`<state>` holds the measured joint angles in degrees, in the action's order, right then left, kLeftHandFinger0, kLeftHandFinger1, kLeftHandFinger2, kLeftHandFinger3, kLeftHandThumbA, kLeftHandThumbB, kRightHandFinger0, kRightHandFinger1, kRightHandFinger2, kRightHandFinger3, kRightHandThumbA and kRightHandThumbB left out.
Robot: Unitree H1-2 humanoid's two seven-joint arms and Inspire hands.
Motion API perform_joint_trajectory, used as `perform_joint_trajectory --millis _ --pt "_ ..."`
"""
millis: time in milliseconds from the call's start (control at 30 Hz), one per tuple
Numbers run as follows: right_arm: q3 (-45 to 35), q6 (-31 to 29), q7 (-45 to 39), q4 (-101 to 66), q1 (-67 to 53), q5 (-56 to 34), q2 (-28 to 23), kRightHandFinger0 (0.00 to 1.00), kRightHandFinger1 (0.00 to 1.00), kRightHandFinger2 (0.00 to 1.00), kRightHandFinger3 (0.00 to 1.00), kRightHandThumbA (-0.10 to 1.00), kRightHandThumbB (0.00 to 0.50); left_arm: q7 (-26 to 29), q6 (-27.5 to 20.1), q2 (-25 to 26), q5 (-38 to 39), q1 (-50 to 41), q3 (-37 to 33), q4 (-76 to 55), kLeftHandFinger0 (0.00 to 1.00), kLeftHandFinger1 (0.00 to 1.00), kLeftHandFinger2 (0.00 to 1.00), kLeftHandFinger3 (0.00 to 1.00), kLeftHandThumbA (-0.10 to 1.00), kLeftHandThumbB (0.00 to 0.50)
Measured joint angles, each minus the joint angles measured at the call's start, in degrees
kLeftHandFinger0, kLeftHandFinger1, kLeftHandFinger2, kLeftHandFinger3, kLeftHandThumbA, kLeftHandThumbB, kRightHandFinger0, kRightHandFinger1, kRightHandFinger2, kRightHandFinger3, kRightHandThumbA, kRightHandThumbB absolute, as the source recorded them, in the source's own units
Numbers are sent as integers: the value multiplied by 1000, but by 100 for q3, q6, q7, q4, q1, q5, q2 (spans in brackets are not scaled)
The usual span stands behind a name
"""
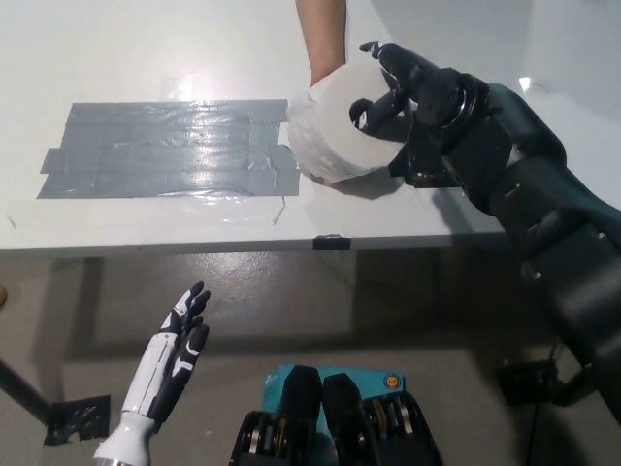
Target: A person hands over a roll of toilet paper to the robot , and the robot inserts its right thumb into the hole in the centre to grab the roll, and then places it on the balck area on the desk.
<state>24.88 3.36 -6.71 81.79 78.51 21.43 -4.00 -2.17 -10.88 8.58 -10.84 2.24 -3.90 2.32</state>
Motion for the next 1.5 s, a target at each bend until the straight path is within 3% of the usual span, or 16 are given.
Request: perform_joint_trajectory --millis 67,133,200,233,267,300,333,400,467,567,833,867,933,967,1100,1500 --pt "71 6 -71 12 -72 49 0 1000 1000 1000 1000 738 376 0 0 0 -1 0 -7 -3 1000 1000 1000 1000 968 119" --pt "183 14 -180 31 -163 92 1 1000 1000 1000 1000 553 335 0 1 0 -8 1 -14 -10 1000 1000 1000 1000 967 116" --pt "207 27 -261 33 -213 93 -3 564 616 800 1000 385 341 0 1 1 -10 1 -17 -12 998 1000 1000 1000 971 127" --pt "198 38 -289 33 -217 86 -3 588 719 831 1000 171 317 0 2 0 -11 1 -17 -13 994 1000 1000 1000 974 125" --pt "189 53 -320 33 -220 78 -2 623 759 739 675 -46 269 0 2 0 -13 4 -19 -16 990 1000 1000 1000 977 132" --pt "194 58 -335 33 -229 78 -2 458 566 564 511 -98 203 0 2 0 -14 8 -24 -16 987 1000 1000 1000 979 131" --pt "208 49 -330 32 -249 83 -2 331 432 426 413 -100 181 0 2 -1 -14 13 -30 -16 987 1000 1000 1000 979 131" --pt "220 -8 -282 24 -317 83 -1 161 475 653 668 -100 164 0 2 0 -14 27 -36 -16 977 1000 1000 1000 984 128" --pt "218 -37 -209 23 -344 82 -1 174 583 859 839 -100 159 0 2 0 -14 35 -41 -16 974 1000 1000 1000 985 131" --pt "187 -77 -72 19 -387 71 -1 275 707 976 915 -100 146 0 2 1 -14 43 -45 -16 967 1000 1000 1000 985 141" --pt "-134 -195 118 18 -463 -39 -17 430 822 985 884 -100 172 0 0 2 -18 155 -44 -12 965 1000 1000 1000 991 147" --pt "-223 -203 130 19 -478 -68 -28 399 734 878 877 -100 189 0 0 2 -18 161 -44 -12 975 1000 1000 1000 987 143" --pt "-398 -208 135 19 -491 -139 -44 139 631 973 992 -100 203 0 0 2 -18 165 -44 -11 974 1000 1000 1000 987 143" --pt "-609 -205 135 21 -496 -237 -49 183 634 988 1000 -100 209 0 1 2 -19 168 -44 -11 973 1000 1000 1000 987 143" --pt "-1492 -167 132 30 -509 -655 -56 10 474 974 1000 -100 210 0 5 2 -20 175 -44 2 972 1000 1000 1000 994 157" --pt "-4034 107 -4 61 -528 -1903 -64 0 449 938 993 -100 175 -1 20 2 -18 178 -46 26 993 1000 1000 1000 998 155"
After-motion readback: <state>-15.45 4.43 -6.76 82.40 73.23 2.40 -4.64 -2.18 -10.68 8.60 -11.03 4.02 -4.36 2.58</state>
